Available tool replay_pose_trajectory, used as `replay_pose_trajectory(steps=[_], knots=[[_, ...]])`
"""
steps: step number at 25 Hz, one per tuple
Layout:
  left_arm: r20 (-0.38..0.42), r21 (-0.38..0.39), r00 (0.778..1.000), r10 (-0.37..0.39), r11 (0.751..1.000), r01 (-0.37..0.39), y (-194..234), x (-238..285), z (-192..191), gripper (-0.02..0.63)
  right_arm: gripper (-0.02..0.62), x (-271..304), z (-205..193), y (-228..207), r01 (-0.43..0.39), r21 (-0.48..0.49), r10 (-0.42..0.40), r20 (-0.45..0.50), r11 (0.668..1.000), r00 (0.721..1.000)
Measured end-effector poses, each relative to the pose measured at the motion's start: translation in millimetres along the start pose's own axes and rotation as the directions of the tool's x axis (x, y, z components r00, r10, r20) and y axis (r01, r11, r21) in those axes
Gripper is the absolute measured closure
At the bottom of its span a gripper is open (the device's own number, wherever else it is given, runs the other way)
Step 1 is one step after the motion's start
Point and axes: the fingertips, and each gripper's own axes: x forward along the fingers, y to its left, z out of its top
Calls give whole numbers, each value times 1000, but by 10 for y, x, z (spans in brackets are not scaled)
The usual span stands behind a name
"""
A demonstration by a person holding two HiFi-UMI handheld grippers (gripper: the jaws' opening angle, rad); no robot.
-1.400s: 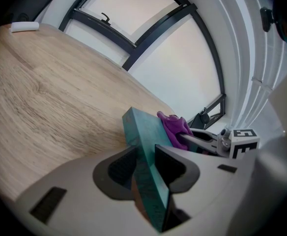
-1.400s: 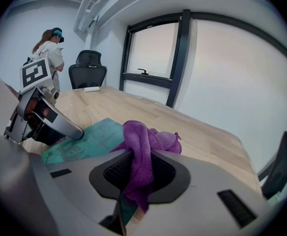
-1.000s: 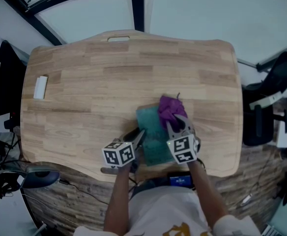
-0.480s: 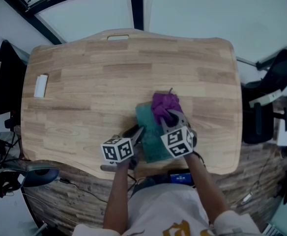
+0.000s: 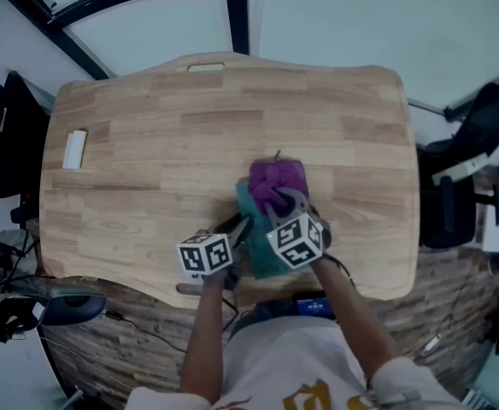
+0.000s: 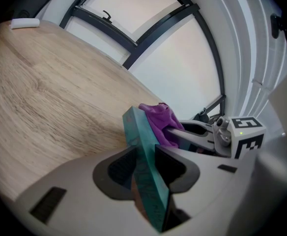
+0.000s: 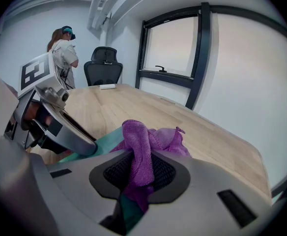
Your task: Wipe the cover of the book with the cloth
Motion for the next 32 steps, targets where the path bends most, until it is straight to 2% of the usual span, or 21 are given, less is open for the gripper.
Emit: replay_pose_trajectory(steps=[8,25,32], knots=[[1,-9,1000,-5,1000,5,12,-2,12,486,523,55,61,170,-47,-34,47,1,998,999],[-4,-13,1000,-1,1000,1,74,12,-9,485,523,59,78,333,-81,-88,81,8,993,997],[0,-11,1000,-24,1000,24,-30,-5,38,485,522,38,73,341,-84,-86,86,11,993,996]])
